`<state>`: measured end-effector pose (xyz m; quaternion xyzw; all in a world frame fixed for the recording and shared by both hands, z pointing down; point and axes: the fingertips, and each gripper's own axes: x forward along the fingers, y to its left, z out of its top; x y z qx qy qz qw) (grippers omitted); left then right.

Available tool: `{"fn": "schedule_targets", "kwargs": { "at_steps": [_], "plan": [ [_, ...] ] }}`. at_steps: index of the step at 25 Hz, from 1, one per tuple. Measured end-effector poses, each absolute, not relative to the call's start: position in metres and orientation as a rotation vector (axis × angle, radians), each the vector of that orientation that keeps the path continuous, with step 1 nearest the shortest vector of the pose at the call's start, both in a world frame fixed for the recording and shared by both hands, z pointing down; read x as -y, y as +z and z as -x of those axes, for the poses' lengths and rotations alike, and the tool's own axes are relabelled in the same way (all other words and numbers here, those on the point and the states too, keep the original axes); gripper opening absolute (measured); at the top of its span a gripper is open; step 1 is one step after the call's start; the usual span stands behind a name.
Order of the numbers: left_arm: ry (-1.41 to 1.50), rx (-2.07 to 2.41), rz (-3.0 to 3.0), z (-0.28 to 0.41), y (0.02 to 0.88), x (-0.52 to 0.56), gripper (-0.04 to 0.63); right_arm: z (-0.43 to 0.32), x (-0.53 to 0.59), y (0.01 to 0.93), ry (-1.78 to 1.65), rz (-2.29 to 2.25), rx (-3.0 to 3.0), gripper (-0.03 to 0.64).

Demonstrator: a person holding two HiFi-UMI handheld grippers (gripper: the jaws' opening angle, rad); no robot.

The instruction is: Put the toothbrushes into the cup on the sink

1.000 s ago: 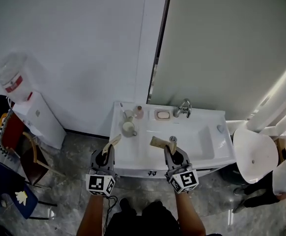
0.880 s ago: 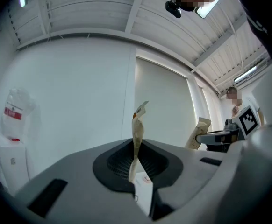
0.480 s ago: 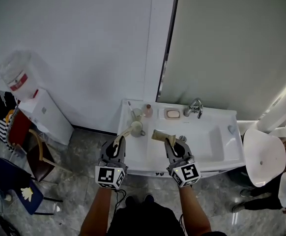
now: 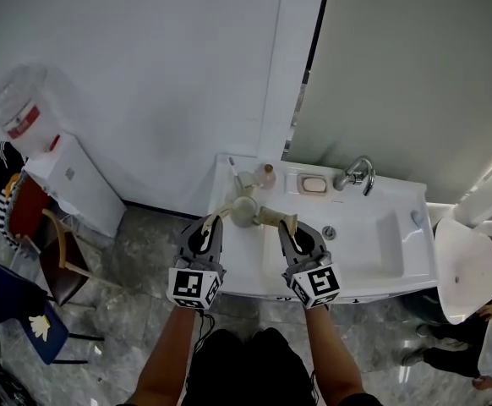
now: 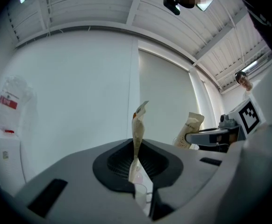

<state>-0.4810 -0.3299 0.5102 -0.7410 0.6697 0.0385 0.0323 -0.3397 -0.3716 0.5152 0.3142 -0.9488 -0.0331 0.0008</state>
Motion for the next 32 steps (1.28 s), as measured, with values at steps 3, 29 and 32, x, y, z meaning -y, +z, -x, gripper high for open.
{"fn": "schedule_targets", "kwargs": {
  "at_steps": [3, 29, 32],
  "plan": [
    [0.134, -2.058, 2.286, 0.489, 0.531, 0.346, 0.048, 0.355, 0.387, 0.535, -0.118, -0.985, 2.978, 0.04],
    [0.018, -2.079, 2.448, 0.486, 0.631, 0.424, 0.048, 0.419, 0.452, 0.634, 0.02, -0.86, 2.852, 0.04],
    [0.103, -2.092, 2.413, 0.493, 0.607, 0.413, 0.048, 0.423, 0.454, 0.641, 0.065, -0.821, 2.847, 0.041]
  ]
}}
